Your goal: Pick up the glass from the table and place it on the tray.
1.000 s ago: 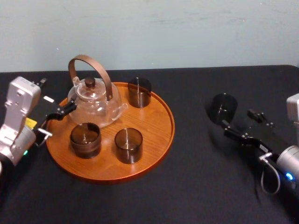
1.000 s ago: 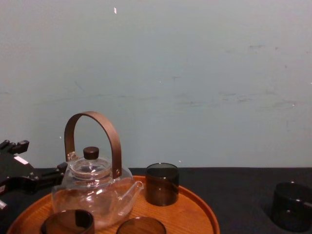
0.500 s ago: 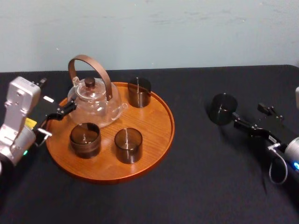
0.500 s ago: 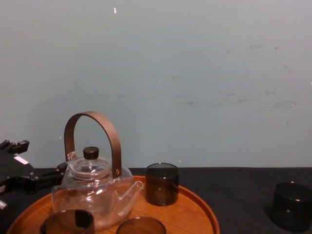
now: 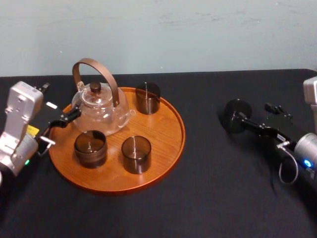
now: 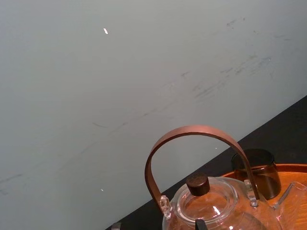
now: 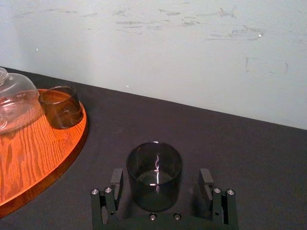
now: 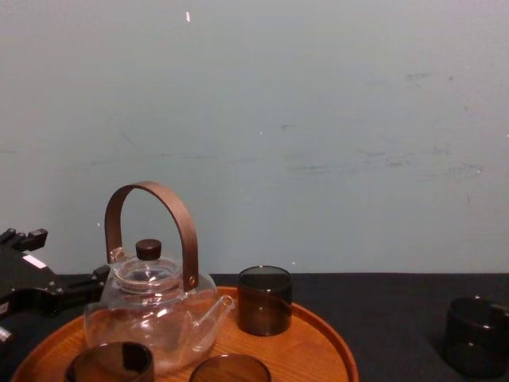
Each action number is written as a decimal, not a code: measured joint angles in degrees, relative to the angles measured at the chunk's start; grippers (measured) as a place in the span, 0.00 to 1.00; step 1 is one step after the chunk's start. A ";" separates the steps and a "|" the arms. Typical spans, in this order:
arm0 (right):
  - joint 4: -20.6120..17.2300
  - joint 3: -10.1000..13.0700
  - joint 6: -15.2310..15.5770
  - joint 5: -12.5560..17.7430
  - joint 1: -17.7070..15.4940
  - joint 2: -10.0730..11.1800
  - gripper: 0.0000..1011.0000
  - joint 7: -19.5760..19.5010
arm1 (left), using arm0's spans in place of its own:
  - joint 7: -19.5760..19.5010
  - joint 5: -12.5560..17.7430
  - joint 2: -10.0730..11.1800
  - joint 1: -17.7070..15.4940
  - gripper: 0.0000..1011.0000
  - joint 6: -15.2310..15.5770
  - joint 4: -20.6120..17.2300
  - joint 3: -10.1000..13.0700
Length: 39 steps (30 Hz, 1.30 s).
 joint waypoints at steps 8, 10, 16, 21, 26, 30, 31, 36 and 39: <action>2.81 -1.44 0.63 -0.62 3.10 -0.50 0.99 0.05 | 0.00 0.00 0.00 0.00 0.99 0.00 0.00 0.00; 3.36 -1.70 0.69 -0.80 3.62 -0.58 0.99 0.06 | 0.00 0.00 0.00 0.00 0.99 0.00 0.00 0.00; 5.20 -2.66 0.80 -1.59 5.49 -0.97 0.99 0.22 | 0.00 0.00 0.00 0.00 0.99 0.00 0.00 0.00; 6.49 -3.30 0.86 -1.94 6.65 -1.33 0.99 0.47 | 0.00 0.00 0.00 0.00 0.99 0.00 0.00 0.00; 7.64 -3.90 0.97 -2.27 7.62 -1.65 0.99 0.78 | 0.00 0.00 0.00 0.00 0.99 0.00 0.00 0.00; 8.48 -4.27 1.03 -2.49 8.21 -1.89 0.99 0.96 | 0.00 0.00 0.00 0.00 0.99 0.00 0.00 0.00; 8.76 -4.40 1.05 -2.55 8.43 -1.97 0.99 1.01 | 0.00 0.00 0.00 0.00 0.99 0.00 0.00 0.00; 9.44 -4.78 1.08 -2.86 8.91 -2.18 0.99 1.15 | 0.00 0.00 0.00 0.00 0.99 0.00 0.00 0.00; 9.85 -5.01 1.13 -3.03 9.19 -2.30 0.99 1.20 | 0.00 0.00 0.00 0.00 0.99 0.00 0.00 0.00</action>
